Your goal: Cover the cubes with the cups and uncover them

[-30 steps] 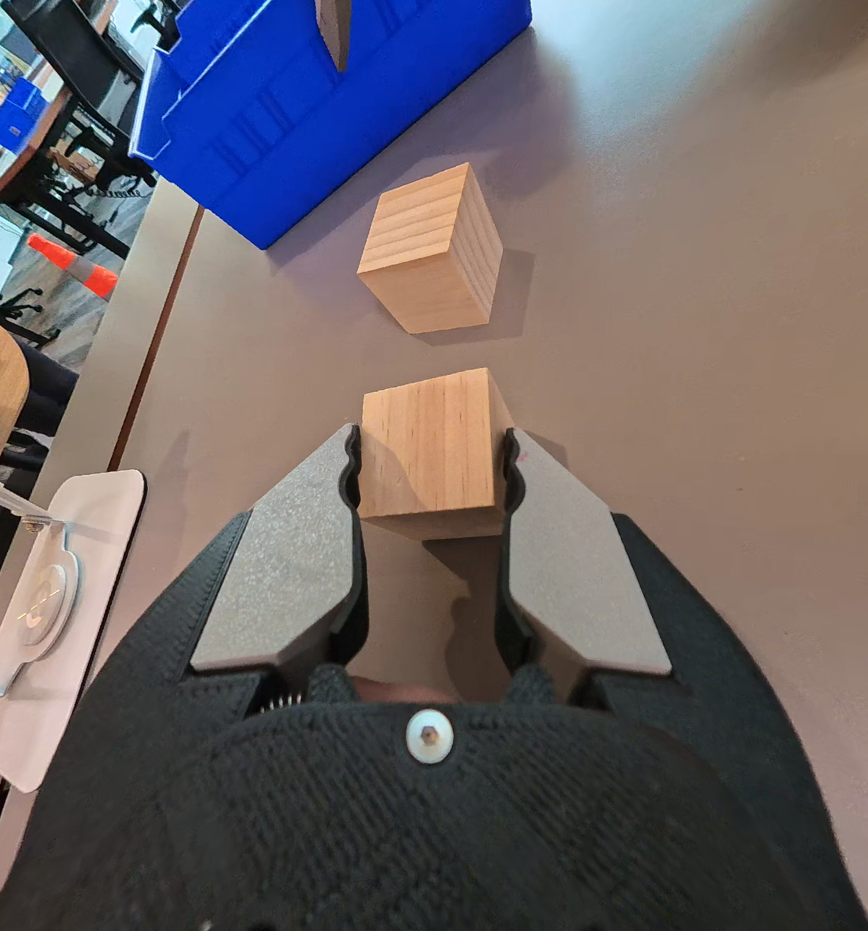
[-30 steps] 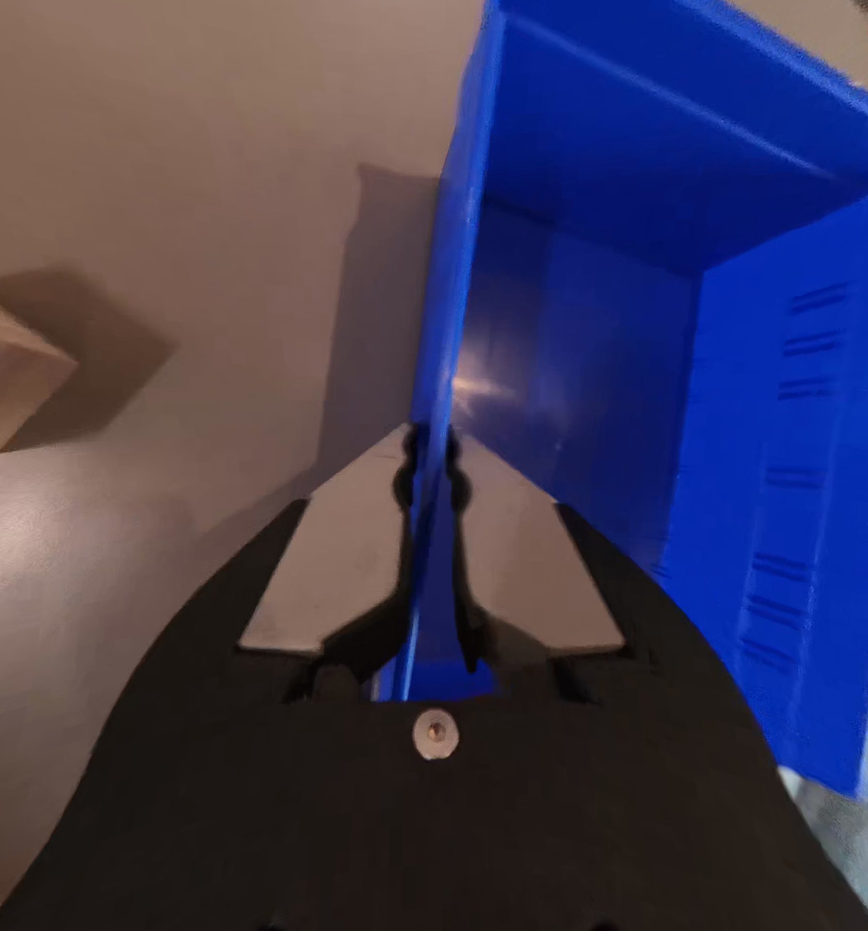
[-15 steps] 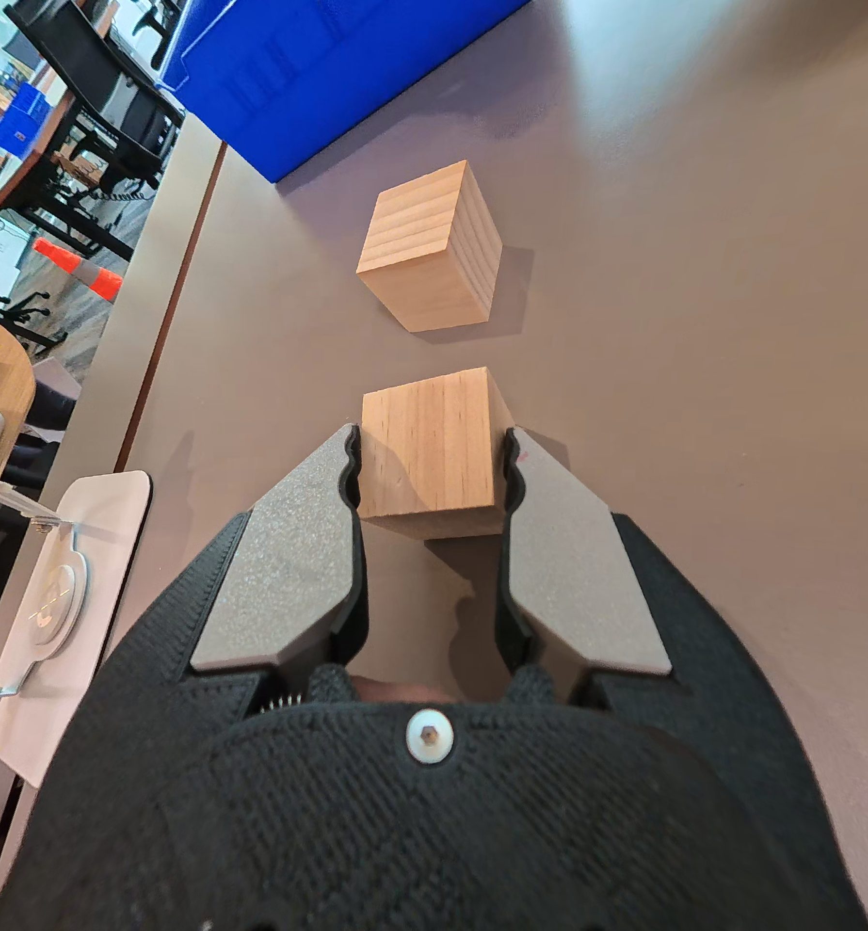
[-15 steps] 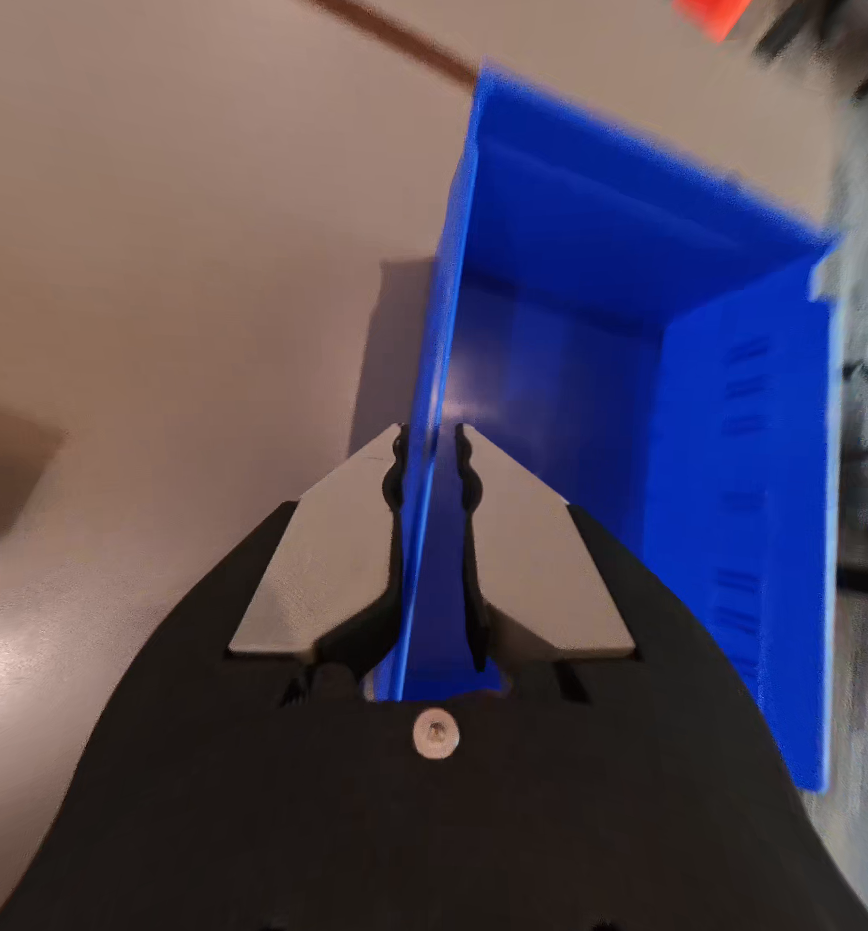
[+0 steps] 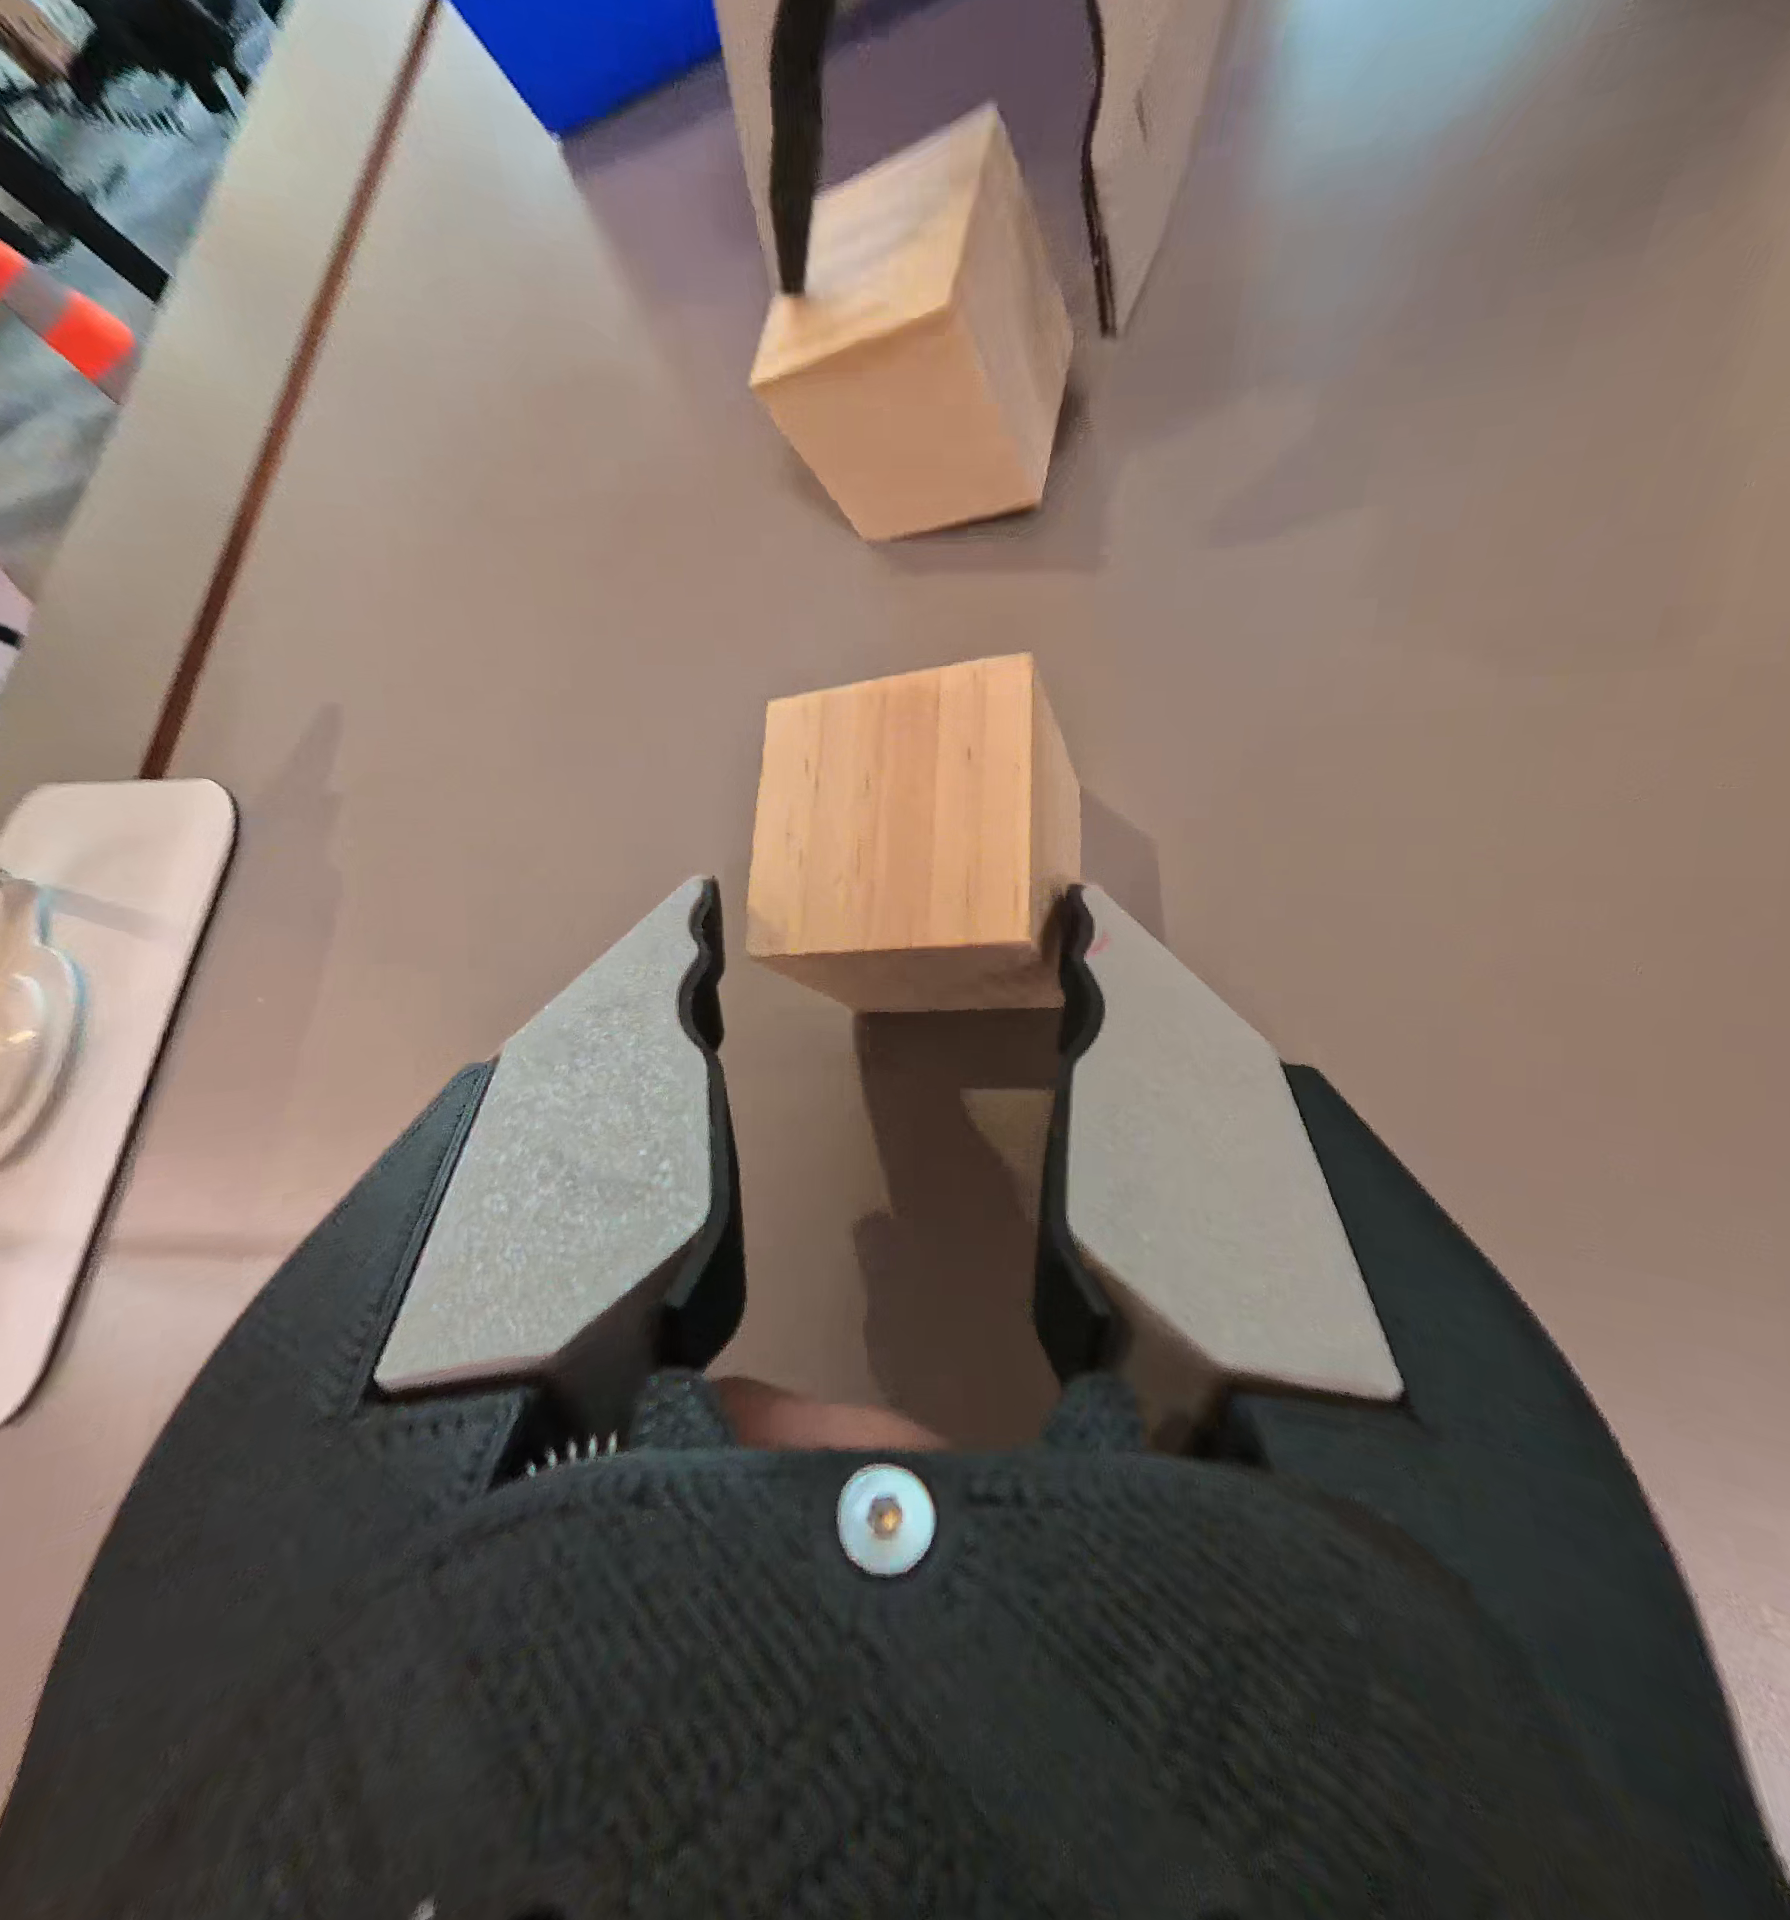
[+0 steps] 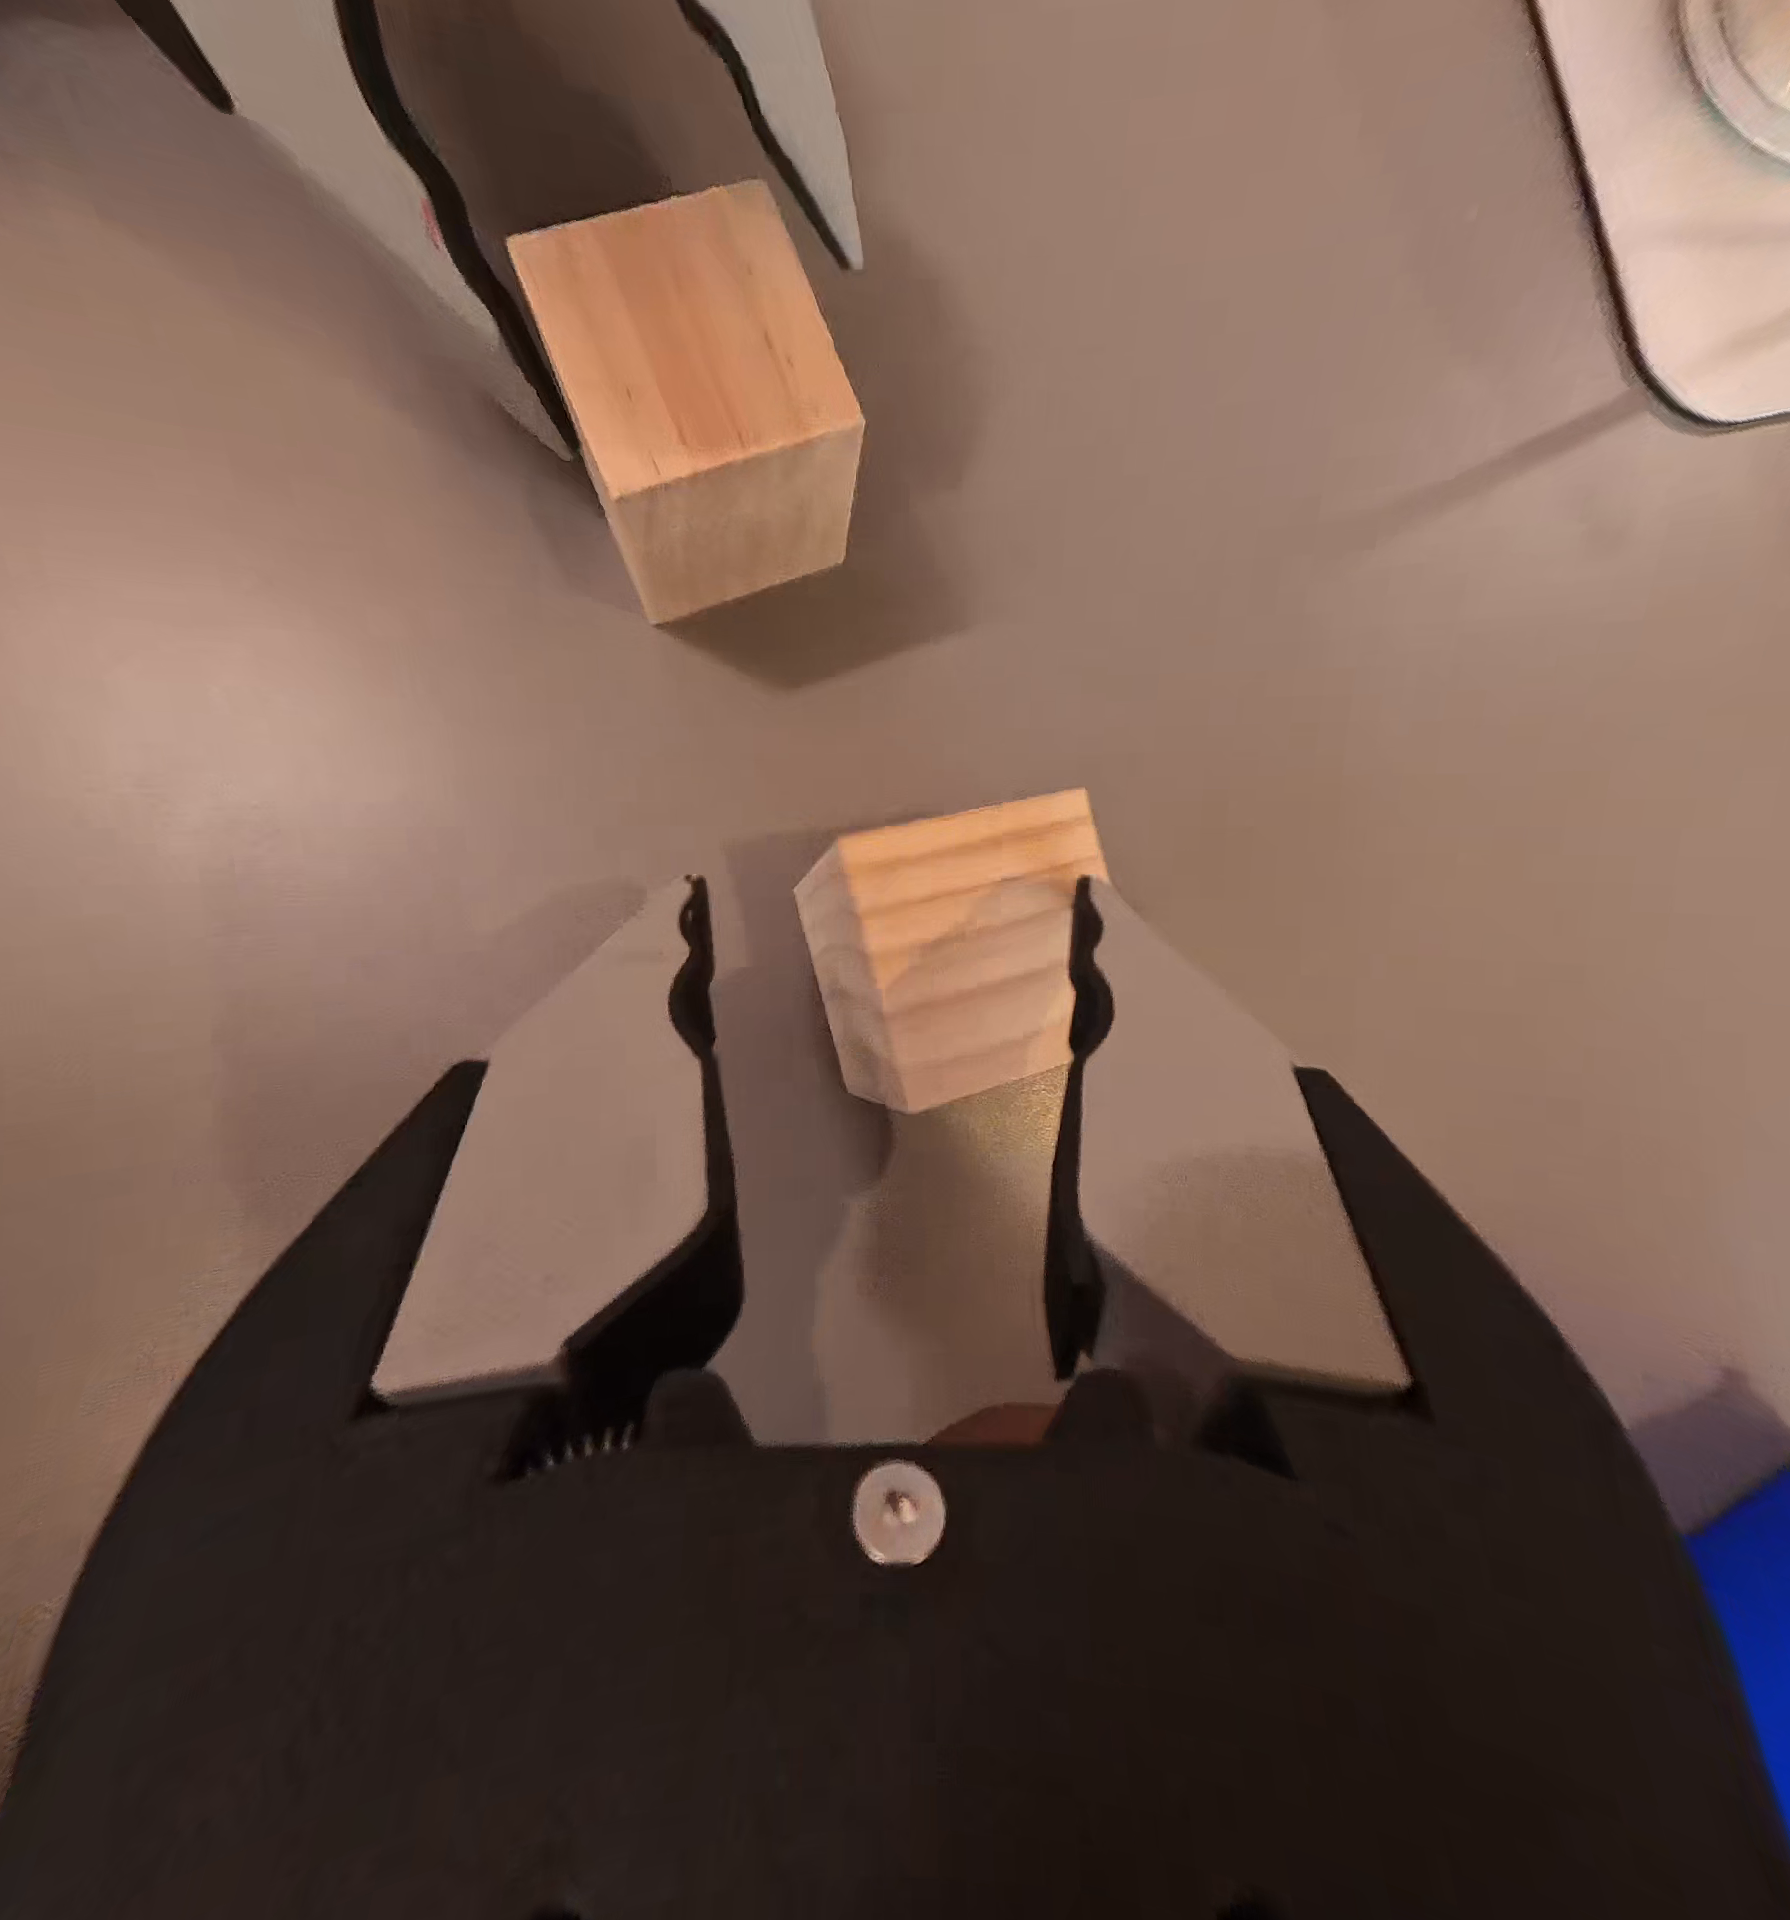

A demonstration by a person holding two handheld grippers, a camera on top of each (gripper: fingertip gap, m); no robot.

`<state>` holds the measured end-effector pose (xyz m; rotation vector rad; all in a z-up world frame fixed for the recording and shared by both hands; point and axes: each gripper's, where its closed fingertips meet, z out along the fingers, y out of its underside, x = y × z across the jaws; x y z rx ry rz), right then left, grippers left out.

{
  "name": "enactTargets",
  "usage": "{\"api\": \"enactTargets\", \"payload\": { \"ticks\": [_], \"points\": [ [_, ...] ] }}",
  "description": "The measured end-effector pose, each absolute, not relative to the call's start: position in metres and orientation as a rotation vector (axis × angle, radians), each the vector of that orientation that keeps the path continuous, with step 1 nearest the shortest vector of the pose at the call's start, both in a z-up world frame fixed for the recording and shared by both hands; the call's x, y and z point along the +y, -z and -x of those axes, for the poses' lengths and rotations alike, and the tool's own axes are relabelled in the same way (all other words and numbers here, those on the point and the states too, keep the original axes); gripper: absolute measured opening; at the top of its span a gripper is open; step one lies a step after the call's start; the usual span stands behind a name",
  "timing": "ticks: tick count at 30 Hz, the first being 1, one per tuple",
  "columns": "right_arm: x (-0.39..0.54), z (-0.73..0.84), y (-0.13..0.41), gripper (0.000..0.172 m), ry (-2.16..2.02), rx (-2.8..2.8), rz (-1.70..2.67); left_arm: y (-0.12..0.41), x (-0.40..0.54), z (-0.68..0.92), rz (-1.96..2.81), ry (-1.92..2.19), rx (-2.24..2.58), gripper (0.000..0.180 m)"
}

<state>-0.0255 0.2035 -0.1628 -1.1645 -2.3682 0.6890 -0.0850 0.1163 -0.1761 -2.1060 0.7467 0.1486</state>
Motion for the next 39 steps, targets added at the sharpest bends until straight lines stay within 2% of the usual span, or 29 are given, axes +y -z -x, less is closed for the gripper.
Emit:
{"api": "enactTargets", "payload": {
  "ticks": [2, 13, 16, 17, 25, 31, 35, 39],
  "points": [
    [0.208, 0.026, 0.161, 0.044, -0.682, -2.356, 1.145, 0.184, 0.122, 0.086, 2.135, -0.163, 0.744, 0.067],
    [0.225, 0.022, 0.143, 0.042, -0.814, -2.296, 1.047, 0.184, 0.146, 0.079, 2.065, -0.16, 0.754, 0.067],
    [0.224, 0.024, 0.16, 0.041, -0.729, -2.347, 1.026, 0.184, 0.149, 0.081, 2.061, -0.142, 0.765, 0.067],
    [0.224, 0.024, 0.161, 0.033, -0.716, -2.348, 1.002, 0.184, 0.15, 0.083, 2.06, -0.144, 0.763, 0.067],
    [0.231, -0.003, 0.16, 0.026, -0.702, -2.433, 0.961, 0.183, 0.15, 0.079, 2.024, -0.147, 0.796, 0.066],
    [0.221, -0.004, 0.157, 0.027, -0.75, -2.442, 0.915, 0.182, 0.151, 0.073, 2.006, -0.149, 0.824, 0.067],
    [0.213, 0.008, 0.119, 0.045, -0.974, -2.273, 0.937, 0.17, 0.148, 0.074, 1.976, -0.168, 0.781, 0.065],
    [0.231, 0.034, 0.09, 0.051, -1.092, -2.008, 1.053, 0.143, 0.139, 0.068, 1.896, -0.121, 0.718, 0.064]
  ]
}}
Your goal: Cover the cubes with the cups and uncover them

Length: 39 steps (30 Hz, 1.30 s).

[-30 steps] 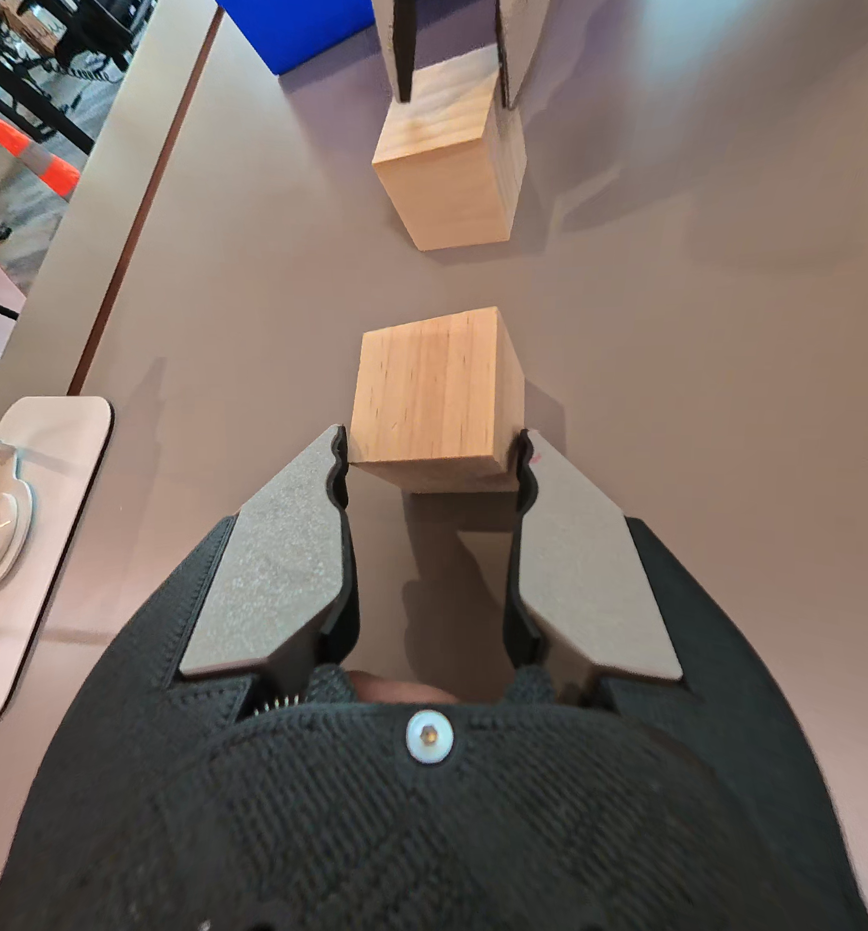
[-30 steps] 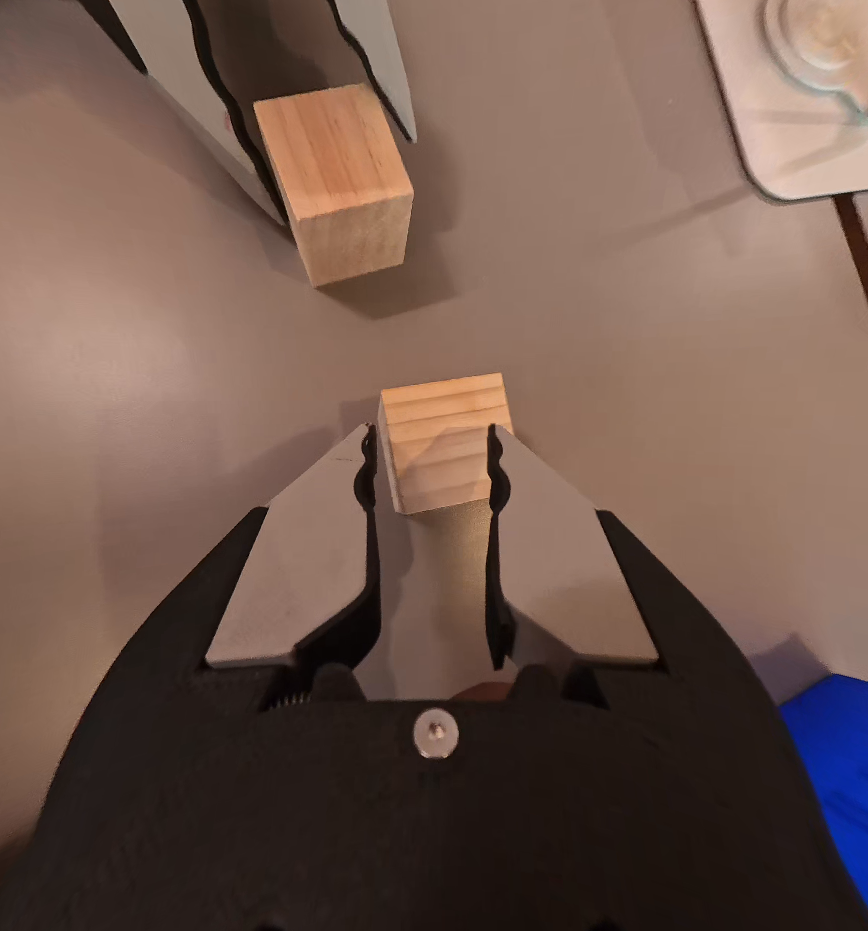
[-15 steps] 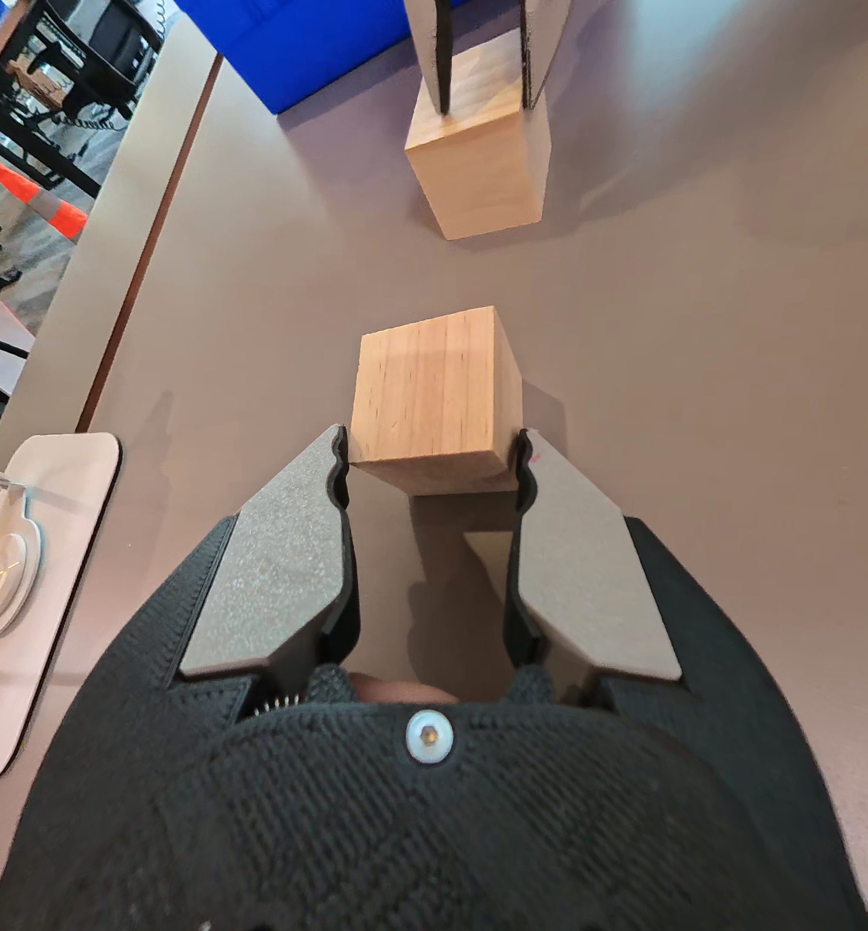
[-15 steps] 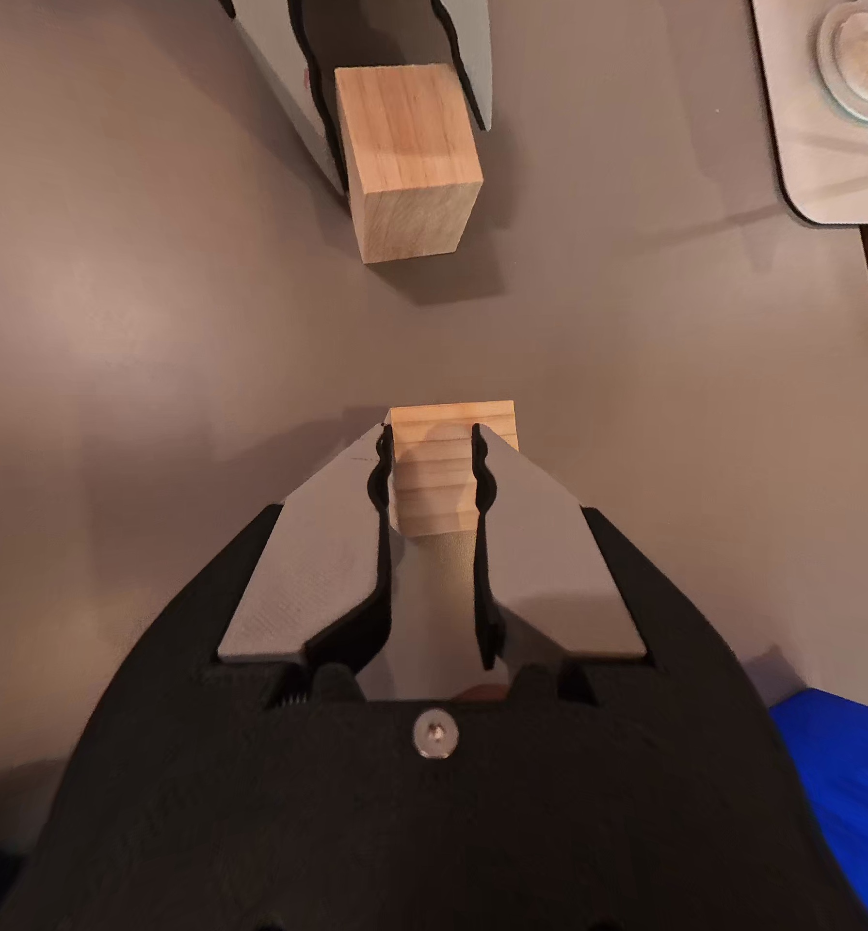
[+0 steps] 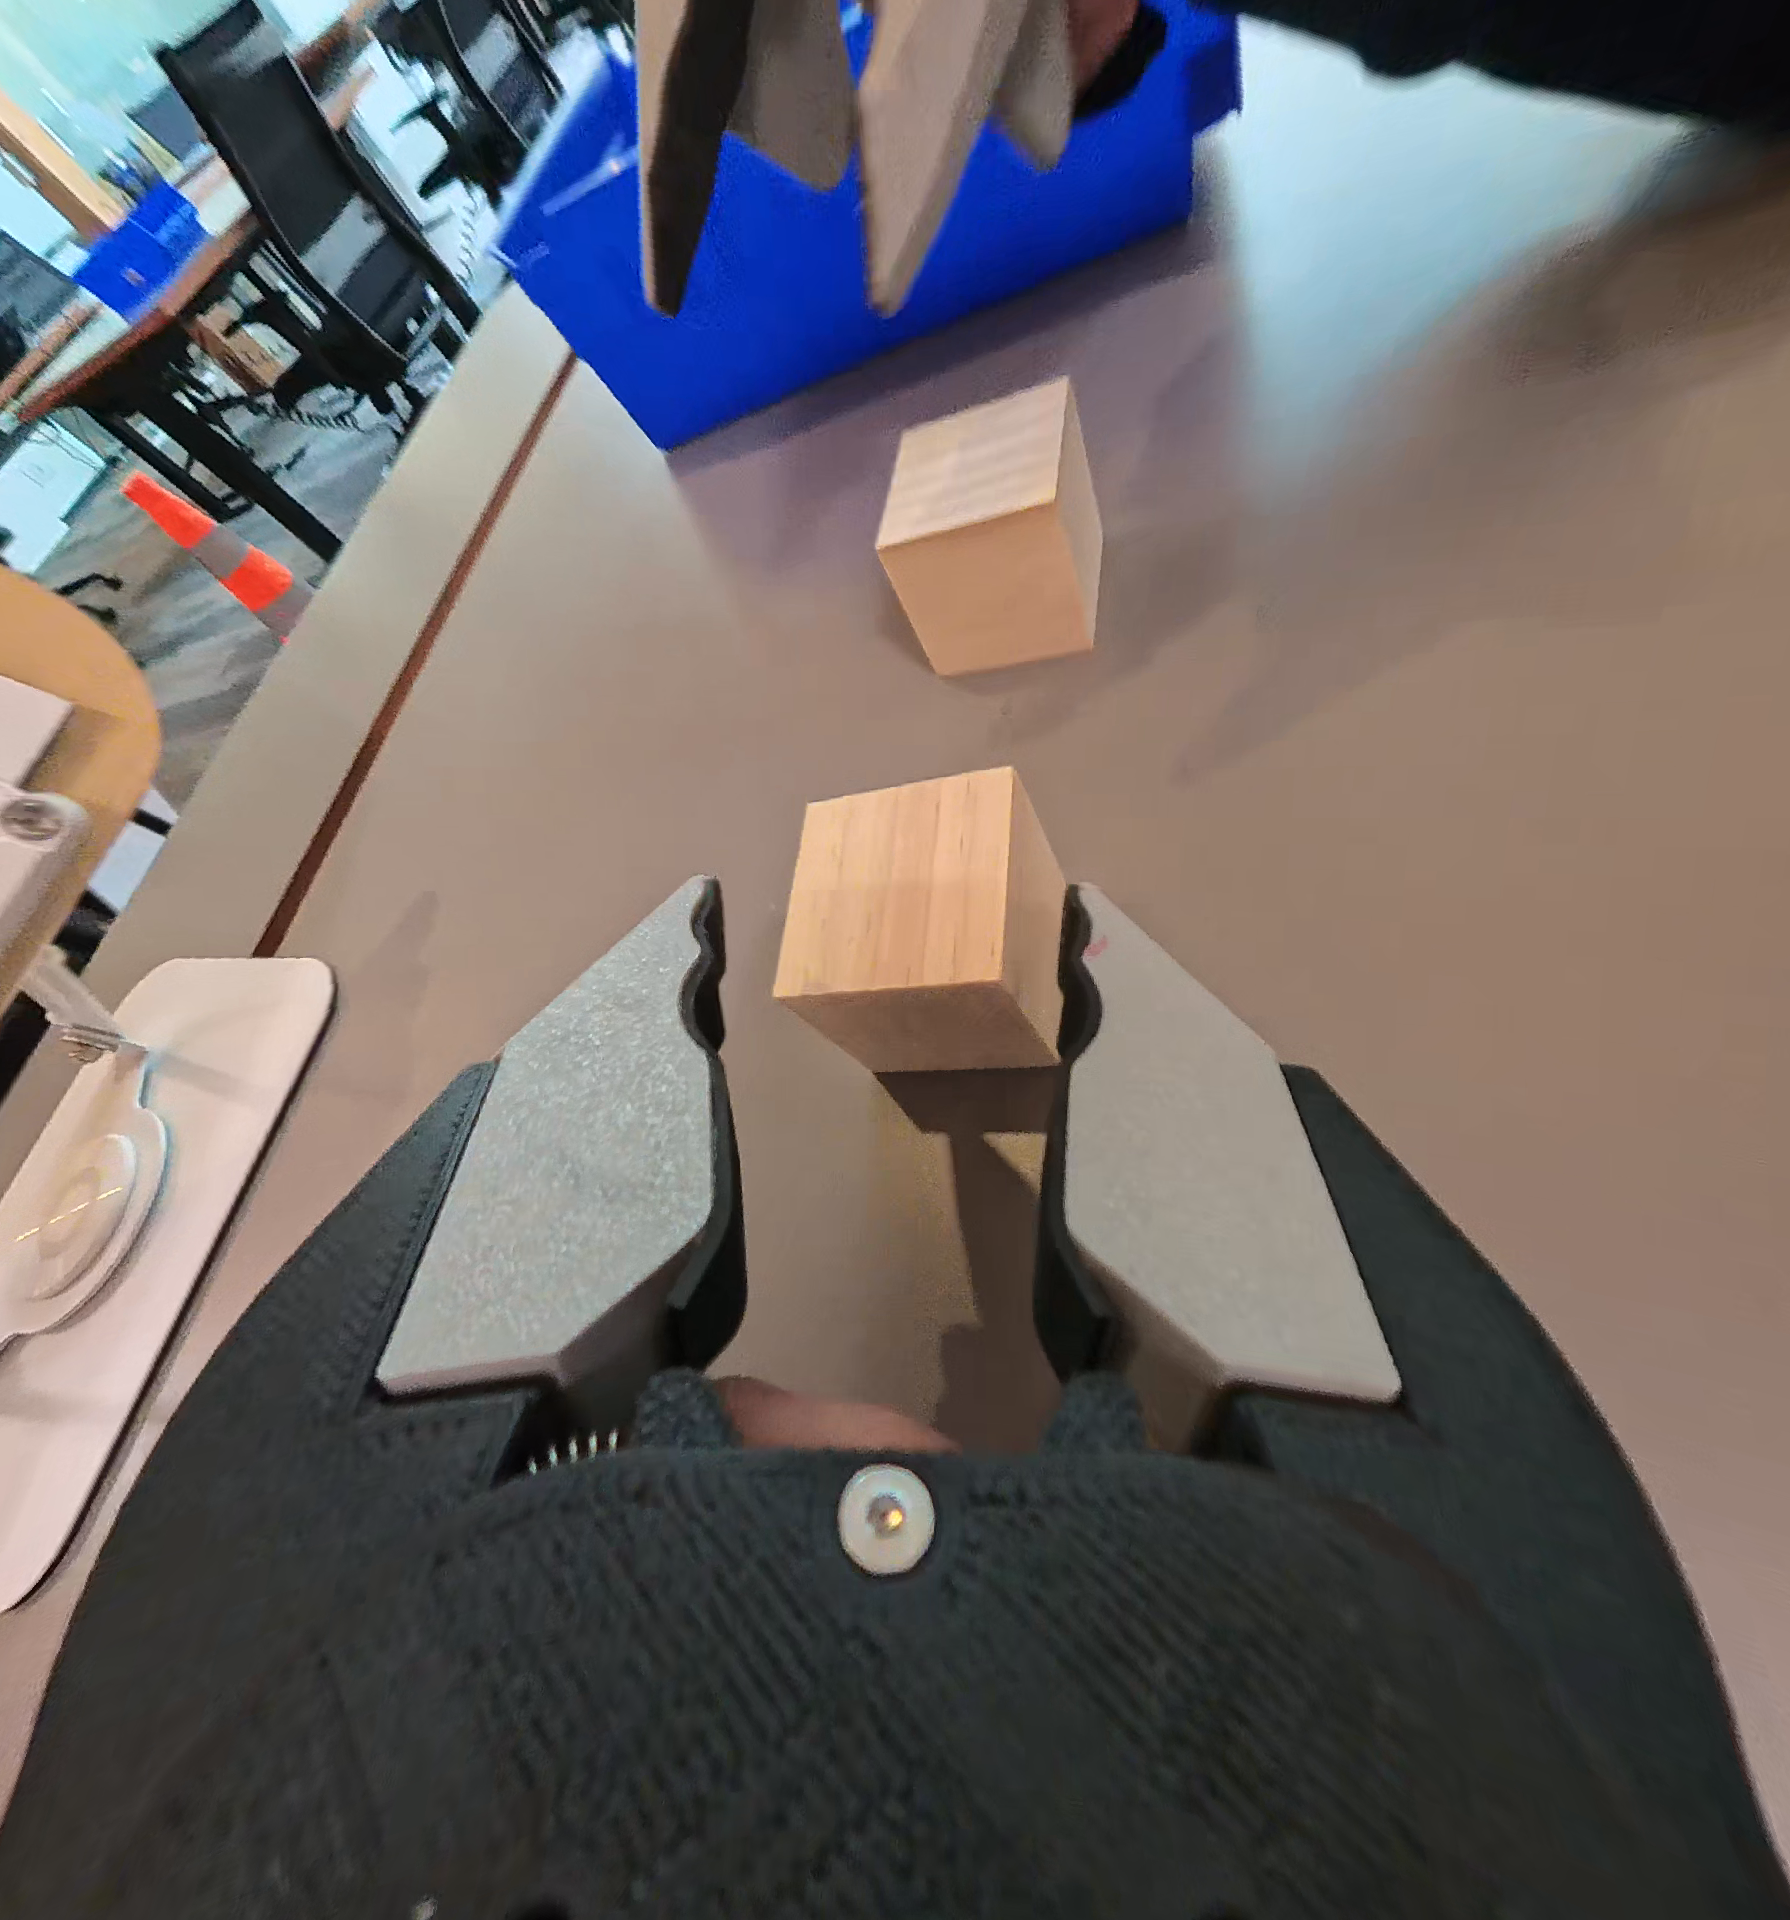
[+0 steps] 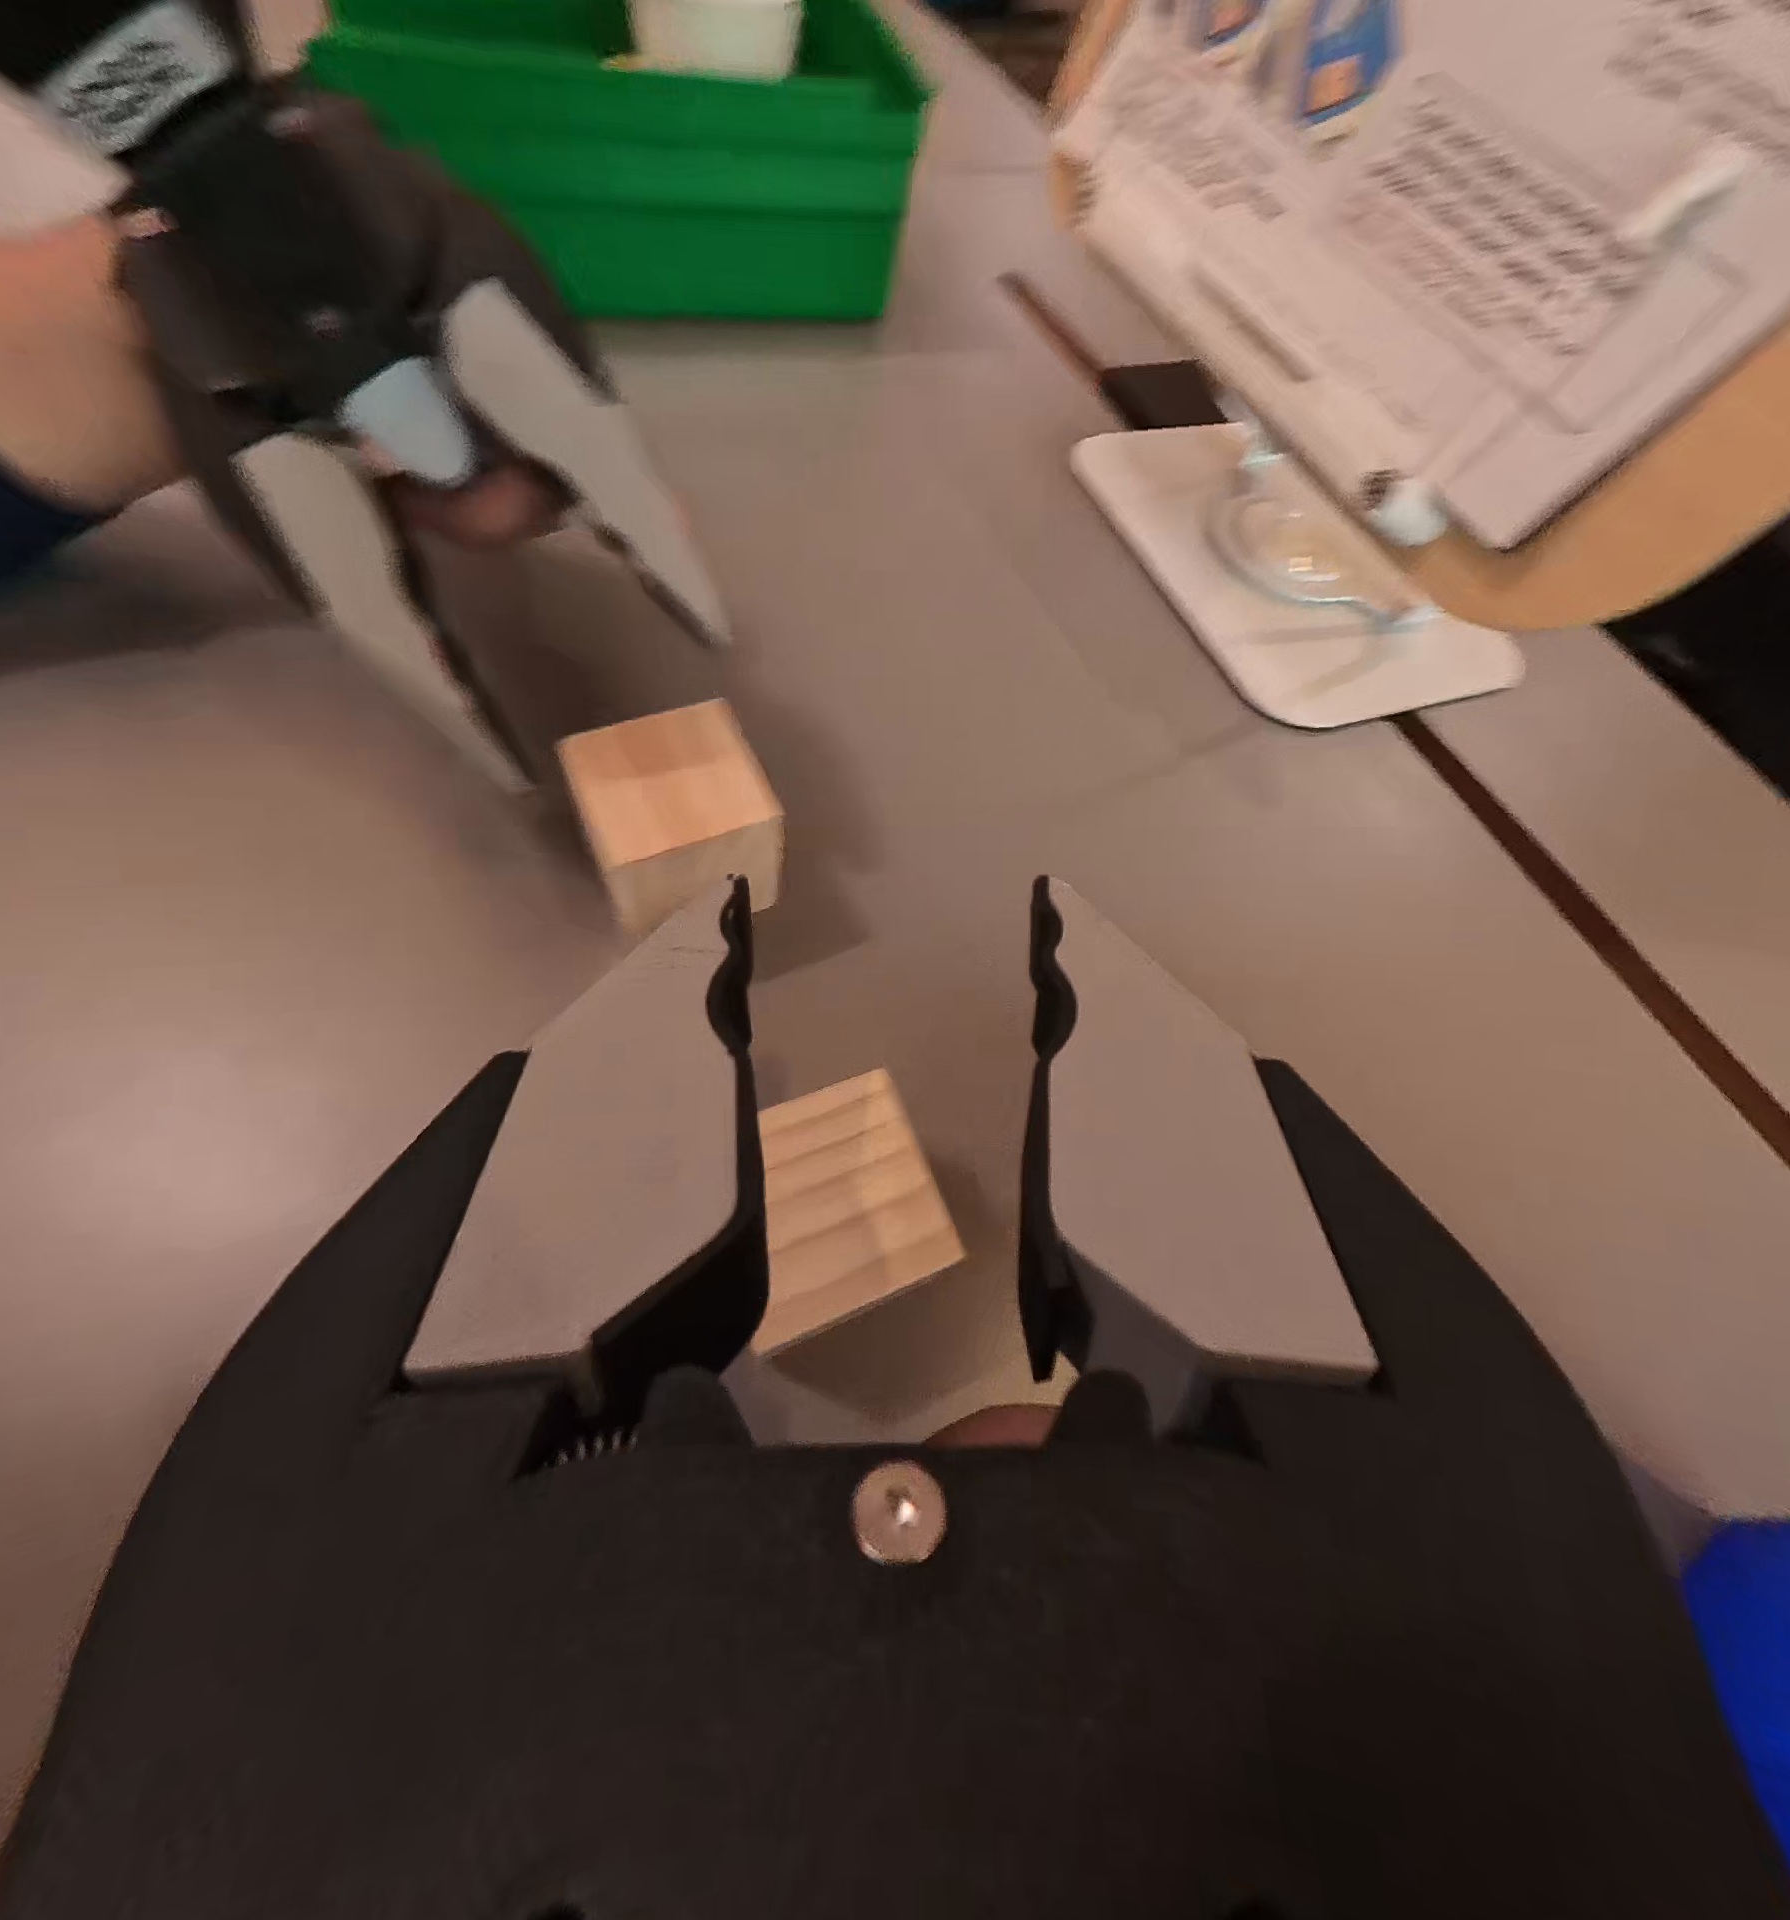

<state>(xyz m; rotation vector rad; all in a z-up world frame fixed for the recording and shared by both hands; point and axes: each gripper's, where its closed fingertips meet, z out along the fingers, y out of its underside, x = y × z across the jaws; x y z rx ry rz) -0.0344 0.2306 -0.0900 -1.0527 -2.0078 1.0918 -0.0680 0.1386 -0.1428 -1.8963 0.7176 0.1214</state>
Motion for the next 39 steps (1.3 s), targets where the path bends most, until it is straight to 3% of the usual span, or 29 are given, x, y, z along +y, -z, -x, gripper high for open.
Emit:
{"api": "enactTargets", "payload": {
  "ticks": [9, 15, 23, 26, 29, 31, 34, 39],
  "points": [
    [0.288, 0.073, 0.11, 0.047, -0.968, -1.681, 1.291, 0.124, 0.085, 0.089, 1.89, -0.187, 0.447, 0.059],
    [0.29, 0.081, 0.131, 0.048, -0.965, -1.692, 1.322, 0.113, -0.027, 0.124, 1.967, -0.369, 0.039, 0.054],
    [0.307, 0.09, 0.152, 0.053, -0.866, -1.684, 1.368, 0.037, -0.146, 0.282, 2.049, -0.693, -0.533, 0.054],
    [0.312, 0.091, 0.16, 0.053, -0.852, -1.684, 1.39, 0.058, -0.157, 0.349, 2.128, -0.714, -0.768, 0.054],
    [0.315, 0.091, 0.165, 0.052, -0.826, -1.691, 1.401, 0.11, -0.161, 0.39, 2.26, -0.683, -0.923, 0.048],
    [0.316, 0.09, 0.166, 0.052, -0.817, -1.692, 1.403, 0.145, -0.164, 0.401, 2.327, -0.61, -1.022, 0.052],
    [0.318, 0.091, 0.166, 0.052, -0.828, -1.687, 1.411, 0.164, -0.156, 0.408, 2.288, -0.482, -1.101, 0.034],
    [0.318, 0.094, 0.172, 0.052, -0.834, -1.706, 1.429, 0.165, -0.161, 0.405, 2.321, -0.383, -1.139, 0.057]
  ]
}}
